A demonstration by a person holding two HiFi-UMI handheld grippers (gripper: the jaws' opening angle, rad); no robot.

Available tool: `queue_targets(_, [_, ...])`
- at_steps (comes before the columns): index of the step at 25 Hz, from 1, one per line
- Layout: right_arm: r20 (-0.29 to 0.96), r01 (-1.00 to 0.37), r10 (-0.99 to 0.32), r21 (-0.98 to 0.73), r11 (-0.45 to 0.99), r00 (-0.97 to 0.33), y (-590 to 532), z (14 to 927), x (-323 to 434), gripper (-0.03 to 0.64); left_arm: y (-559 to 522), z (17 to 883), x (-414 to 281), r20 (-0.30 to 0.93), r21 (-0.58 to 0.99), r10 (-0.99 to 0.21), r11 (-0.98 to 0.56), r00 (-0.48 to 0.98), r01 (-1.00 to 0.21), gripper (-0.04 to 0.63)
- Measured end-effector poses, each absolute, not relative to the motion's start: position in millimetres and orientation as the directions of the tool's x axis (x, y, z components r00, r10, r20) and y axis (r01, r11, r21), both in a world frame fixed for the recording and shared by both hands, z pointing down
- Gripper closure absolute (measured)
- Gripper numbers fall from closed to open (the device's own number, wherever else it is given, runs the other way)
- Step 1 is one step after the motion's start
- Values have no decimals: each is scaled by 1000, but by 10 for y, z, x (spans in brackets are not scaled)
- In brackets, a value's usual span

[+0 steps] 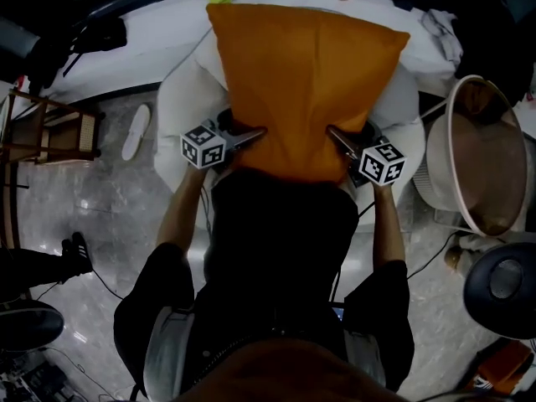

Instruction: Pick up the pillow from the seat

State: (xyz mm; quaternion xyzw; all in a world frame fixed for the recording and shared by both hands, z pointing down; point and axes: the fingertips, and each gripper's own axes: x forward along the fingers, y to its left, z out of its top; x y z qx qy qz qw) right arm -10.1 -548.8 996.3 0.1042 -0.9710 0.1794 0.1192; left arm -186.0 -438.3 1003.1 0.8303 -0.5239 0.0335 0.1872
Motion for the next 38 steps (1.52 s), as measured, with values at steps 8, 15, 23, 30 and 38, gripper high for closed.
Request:
queue_targets(8, [238,-246,-188,-246,937,-953,-5428,9432,-174,233,-4341,9504,-1897,212,201,-877,-392,431,-898,169])
queue_targets(15, [266,-255,-187,-253,933,-946,-5297,8415,-230,236,-4213,8538,-1935,220,242,-880,-370,422,-897,169])
queue_targets(23, [308,-269,-176,-291,918,-935,-5027,6769,-173,236,-3925,6905,-1869,250,292,-871,-348,422,-891,169])
queue_targets(30, [310,-280,-175,-335,900,-934,-4712,5470,-91,236,-3625,5537,-1800,282,292,-867,-331,412,-897,170])
queue_targets(38, [257,-281,-208,-289,915,-944,-4497,4069,-103,238,-3405,4122,-1798,239,236,-893,-328,382,-915,175])
